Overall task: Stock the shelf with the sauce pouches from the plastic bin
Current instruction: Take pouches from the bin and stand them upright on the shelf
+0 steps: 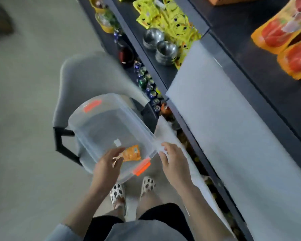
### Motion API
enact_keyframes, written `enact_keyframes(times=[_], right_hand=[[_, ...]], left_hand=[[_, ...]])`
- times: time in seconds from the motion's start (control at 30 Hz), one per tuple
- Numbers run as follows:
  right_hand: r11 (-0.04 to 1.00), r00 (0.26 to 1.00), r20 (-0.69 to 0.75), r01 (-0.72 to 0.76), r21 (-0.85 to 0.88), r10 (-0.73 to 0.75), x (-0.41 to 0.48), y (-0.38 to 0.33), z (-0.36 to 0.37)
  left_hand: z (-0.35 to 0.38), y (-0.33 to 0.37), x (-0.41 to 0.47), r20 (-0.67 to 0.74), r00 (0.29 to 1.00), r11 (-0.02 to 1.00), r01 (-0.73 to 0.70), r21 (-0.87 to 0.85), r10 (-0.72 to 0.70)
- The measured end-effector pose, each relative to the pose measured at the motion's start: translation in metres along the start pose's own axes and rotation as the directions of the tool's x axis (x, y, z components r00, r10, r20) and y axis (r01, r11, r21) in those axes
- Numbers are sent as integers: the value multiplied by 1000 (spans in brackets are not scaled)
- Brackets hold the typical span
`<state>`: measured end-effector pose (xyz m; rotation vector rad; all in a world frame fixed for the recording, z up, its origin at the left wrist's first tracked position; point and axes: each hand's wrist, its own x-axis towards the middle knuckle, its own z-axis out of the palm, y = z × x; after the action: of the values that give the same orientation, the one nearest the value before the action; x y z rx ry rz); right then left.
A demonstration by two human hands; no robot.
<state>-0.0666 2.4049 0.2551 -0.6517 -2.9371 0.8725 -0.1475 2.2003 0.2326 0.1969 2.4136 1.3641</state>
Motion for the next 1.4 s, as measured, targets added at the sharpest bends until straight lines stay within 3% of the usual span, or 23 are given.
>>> enact_keyframes(times=[0.13, 0.27, 0.4, 0.53, 0.67, 0.73, 0.77, 0.83, 0.9, 1.0, 1.07, 1.13, 1.2, 1.27, 1.4], right_hand=[[994, 941, 337, 58, -96, -22, 45, 5, 64], [963, 817, 576, 171, -210, -20, 99, 17, 143], [887, 689, 725, 321, -331, 22, 139, 28, 227], [775, 586, 810, 501, -385, 24, 149, 43, 297], [543, 675, 732, 649, -533, -88, 141, 51, 328], [587, 679, 718, 647, -487, -154, 146, 51, 339], [659, 685, 710, 611, -438, -162, 150, 49, 341], [809, 770, 615, 465, -359, -169, 161, 45, 341], [892, 842, 531, 309, -330, -95, 174, 46, 342], [936, 828, 560, 181, -301, 20, 189, 48, 340], [984, 804, 577, -60, -166, 146, 196, 41, 329], [913, 719, 634, -406, 48, 286, 198, 28, 311], [710, 620, 704, -664, 237, 345, 192, 14, 285], [601, 612, 725, -721, 345, 318, 182, 4, 251], [638, 722, 638, -629, 445, 267, 153, -13, 169]], left_hand=[[-4, -56, -3, -124, 976, 982, 184, 51, -177], [9, -101, 15, -313, 914, 940, 313, 136, -259], [24, -130, 52, -457, 849, 914, 372, 160, -266], [41, -157, 86, -489, 816, 900, 417, 128, -309], [52, -168, 97, -539, 793, 908, 404, 115, -285], [53, -172, 98, -564, 789, 911, 385, 149, -241], [54, -174, 98, -570, 789, 910, 380, 164, -227], [54, -175, 98, -574, 790, 911, 374, 174, -215], [55, -175, 99, -578, 791, 912, 367, 184, -201], [55, -176, 100, -583, 787, 903, 380, 199, -203], [54, -175, 100, -571, 794, 902, 382, 201, -209], [51, -173, 99, -532, 811, 901, 393, 185, -244], [45, -170, 98, -477, 838, 901, 392, 189, -265], [37, -165, 95, -402, 879, 902, 367, 226, -257], [6, -147, 87, -250, 912, 873, 392, 290, -326]])
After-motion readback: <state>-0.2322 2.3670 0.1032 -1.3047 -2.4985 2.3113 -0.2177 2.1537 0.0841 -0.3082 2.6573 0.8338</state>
